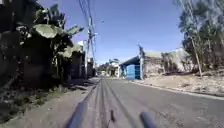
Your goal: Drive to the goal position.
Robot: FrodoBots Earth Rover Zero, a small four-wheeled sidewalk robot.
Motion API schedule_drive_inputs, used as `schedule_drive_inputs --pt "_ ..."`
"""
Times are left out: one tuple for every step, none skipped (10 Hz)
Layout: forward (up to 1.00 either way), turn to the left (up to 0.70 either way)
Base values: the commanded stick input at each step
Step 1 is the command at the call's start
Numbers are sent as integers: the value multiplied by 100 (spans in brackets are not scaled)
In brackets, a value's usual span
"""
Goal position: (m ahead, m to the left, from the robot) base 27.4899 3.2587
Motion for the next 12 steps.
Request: schedule_drive_inputs --pt "85 0" --pt "85 0" --pt "85 0" --pt "85 0" --pt "85 0" --pt "85 0" --pt "85 0" --pt "85 0" --pt "85 0" --pt "85 0" --pt "85 0" --pt "85 0"
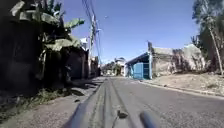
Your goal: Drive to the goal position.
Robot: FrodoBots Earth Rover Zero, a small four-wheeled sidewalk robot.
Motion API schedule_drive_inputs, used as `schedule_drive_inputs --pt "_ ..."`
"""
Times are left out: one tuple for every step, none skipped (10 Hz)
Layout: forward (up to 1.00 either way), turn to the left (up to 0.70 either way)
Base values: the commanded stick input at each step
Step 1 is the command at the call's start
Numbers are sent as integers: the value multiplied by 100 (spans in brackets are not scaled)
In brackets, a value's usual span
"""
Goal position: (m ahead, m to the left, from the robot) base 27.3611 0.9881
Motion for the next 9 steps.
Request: schedule_drive_inputs --pt "85 0" --pt "85 0" --pt "85 0" --pt "85 0" --pt "85 0" --pt "85 0" --pt "85 0" --pt "85 0" --pt "85 0"
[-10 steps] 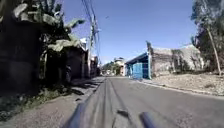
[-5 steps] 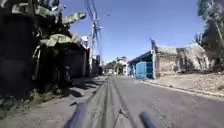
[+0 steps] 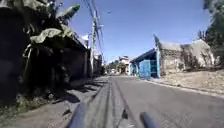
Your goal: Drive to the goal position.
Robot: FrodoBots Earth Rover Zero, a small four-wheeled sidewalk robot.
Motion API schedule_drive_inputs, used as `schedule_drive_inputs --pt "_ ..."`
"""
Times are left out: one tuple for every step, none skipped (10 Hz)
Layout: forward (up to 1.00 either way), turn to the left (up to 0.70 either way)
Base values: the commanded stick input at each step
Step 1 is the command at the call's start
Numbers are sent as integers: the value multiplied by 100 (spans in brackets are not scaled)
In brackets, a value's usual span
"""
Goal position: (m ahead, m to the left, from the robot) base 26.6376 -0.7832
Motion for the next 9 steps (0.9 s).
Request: schedule_drive_inputs --pt "85 0" --pt "85 0" --pt "85 0" --pt "85 0" --pt "85 0" --pt "85 -12" --pt "85 -34" --pt "85 -34" --pt "85 -33"
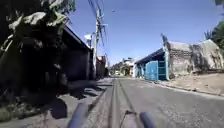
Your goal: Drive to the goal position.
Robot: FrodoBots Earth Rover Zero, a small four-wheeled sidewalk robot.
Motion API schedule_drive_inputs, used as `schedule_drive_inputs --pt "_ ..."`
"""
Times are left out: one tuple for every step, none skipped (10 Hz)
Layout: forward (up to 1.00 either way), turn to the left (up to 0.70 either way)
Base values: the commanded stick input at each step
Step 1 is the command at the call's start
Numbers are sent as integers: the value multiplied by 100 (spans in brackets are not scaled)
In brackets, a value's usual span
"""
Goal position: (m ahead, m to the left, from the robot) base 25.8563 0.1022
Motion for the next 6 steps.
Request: schedule_drive_inputs --pt "85 -33" --pt "85 -32" --pt "85 0" --pt "85 0" --pt "85 0" --pt "85 0"
